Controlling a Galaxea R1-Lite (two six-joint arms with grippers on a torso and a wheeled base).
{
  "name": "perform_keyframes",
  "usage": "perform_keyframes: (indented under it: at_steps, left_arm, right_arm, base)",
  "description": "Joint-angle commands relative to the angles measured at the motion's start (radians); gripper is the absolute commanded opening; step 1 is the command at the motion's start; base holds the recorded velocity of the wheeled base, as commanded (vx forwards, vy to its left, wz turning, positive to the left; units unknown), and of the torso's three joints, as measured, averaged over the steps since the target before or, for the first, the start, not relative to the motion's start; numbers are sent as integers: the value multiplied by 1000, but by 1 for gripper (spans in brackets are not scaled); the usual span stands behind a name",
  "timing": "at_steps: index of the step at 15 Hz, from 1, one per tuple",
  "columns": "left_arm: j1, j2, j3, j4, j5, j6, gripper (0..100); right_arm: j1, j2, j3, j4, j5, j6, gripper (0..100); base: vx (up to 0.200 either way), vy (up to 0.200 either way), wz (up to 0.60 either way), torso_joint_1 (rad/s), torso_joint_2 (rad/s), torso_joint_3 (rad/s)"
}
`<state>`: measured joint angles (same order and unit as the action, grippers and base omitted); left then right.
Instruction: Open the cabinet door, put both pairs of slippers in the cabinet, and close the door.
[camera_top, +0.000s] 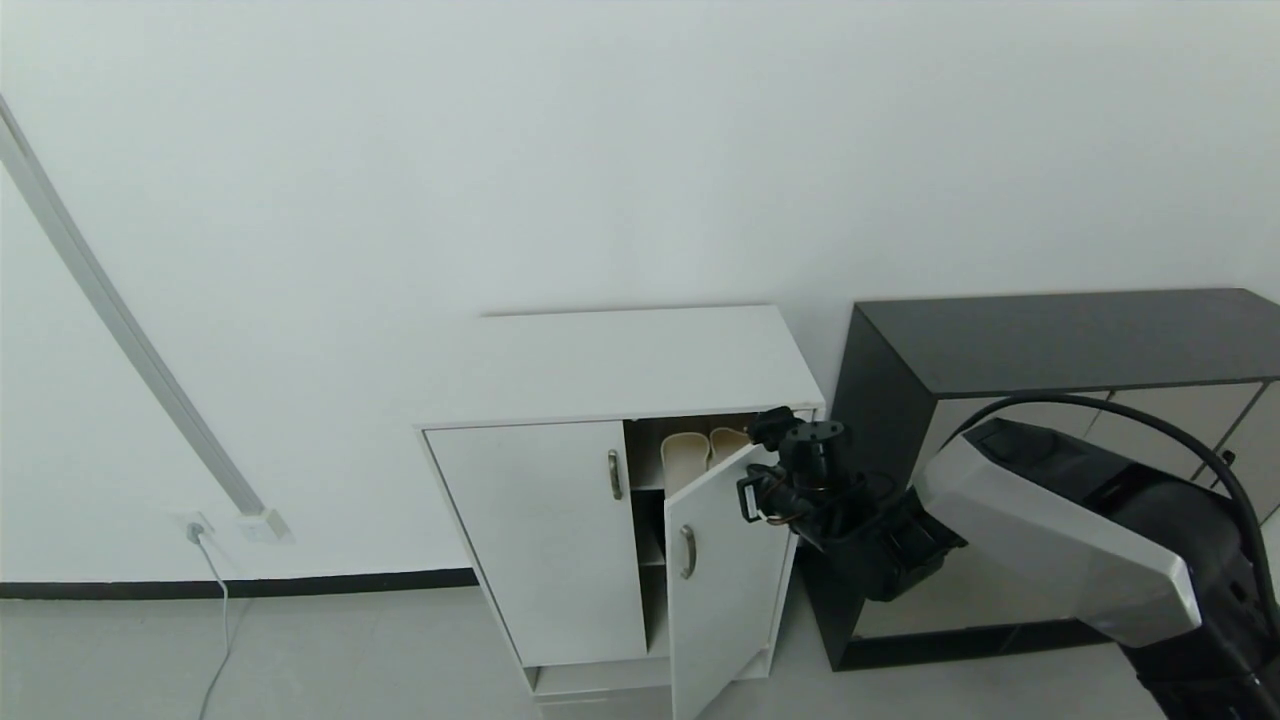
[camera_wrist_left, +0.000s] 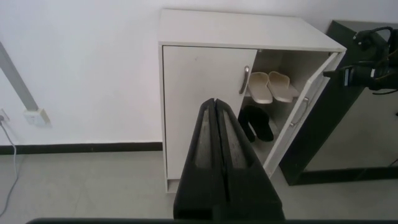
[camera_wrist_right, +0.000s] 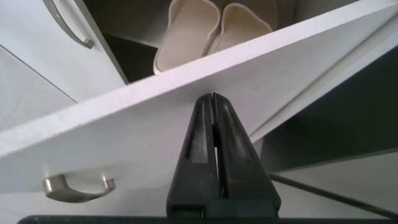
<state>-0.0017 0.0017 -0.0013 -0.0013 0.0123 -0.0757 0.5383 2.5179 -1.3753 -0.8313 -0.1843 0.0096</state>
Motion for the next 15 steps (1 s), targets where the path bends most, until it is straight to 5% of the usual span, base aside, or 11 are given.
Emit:
perform_keyframes:
  at_steps: [1,15]
  left_arm:
    - [0,0,1,0,1,1,0]
    - [0,0,0,0,0,-1,0]
  right_arm:
    - [0,48,-53,-2,0,0,0]
    - [-31,203,-335,-14,-9,-2,0]
  base:
    - [0,0,0,0,0,0]
    - [0,0,0,0,0,0]
